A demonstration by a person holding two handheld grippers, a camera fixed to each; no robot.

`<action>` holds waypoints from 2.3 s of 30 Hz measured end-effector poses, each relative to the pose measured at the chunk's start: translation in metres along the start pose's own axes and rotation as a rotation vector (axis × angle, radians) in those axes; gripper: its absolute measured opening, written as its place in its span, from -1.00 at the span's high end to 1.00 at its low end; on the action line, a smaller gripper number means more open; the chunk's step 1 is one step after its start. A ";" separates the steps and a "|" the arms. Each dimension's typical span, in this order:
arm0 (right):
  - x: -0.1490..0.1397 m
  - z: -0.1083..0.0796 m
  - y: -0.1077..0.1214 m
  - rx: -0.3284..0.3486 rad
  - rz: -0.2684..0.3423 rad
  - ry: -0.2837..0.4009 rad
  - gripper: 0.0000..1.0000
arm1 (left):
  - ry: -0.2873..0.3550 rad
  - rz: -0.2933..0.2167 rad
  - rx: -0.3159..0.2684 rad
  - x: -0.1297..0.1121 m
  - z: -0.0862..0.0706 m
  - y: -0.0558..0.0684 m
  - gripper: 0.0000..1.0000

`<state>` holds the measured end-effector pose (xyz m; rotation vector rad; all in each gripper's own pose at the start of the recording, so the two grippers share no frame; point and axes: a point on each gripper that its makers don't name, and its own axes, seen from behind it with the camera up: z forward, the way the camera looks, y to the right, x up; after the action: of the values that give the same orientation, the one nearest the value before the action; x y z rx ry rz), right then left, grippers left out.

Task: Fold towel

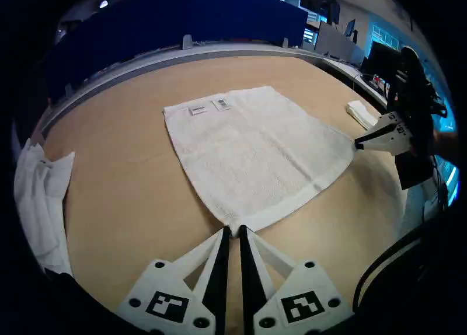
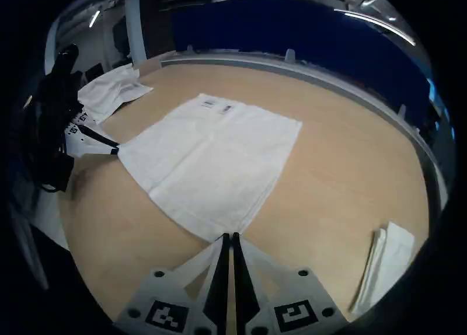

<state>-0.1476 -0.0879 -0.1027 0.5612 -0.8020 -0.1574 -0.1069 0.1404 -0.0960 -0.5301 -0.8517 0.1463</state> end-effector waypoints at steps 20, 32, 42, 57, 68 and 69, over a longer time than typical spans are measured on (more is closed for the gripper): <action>0.063 -0.056 -0.006 0.004 0.007 0.118 0.94 | 0.083 -0.099 -0.022 0.050 -0.056 0.008 0.76; 0.047 -0.054 -0.008 0.006 0.013 0.088 0.95 | 0.072 -0.097 -0.033 0.039 -0.054 0.015 0.76; 0.046 -0.053 -0.007 0.006 0.001 0.079 0.95 | 0.001 -0.016 -0.064 0.005 -0.032 0.035 0.00; 0.042 -0.051 -0.008 0.008 -0.011 0.069 0.95 | -0.068 0.013 -0.106 -0.028 -0.006 0.055 -0.34; 0.042 -0.049 -0.006 0.006 -0.015 0.067 0.96 | -0.099 0.045 -0.095 -0.039 0.004 0.059 0.35; 0.042 -0.049 -0.006 0.005 -0.015 0.068 0.96 | -0.098 0.046 -0.090 -0.039 0.005 0.059 0.43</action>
<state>-0.0825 -0.0866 -0.1067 0.5745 -0.7327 -0.1492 -0.1312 0.1798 -0.1495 -0.6313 -0.9453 0.1779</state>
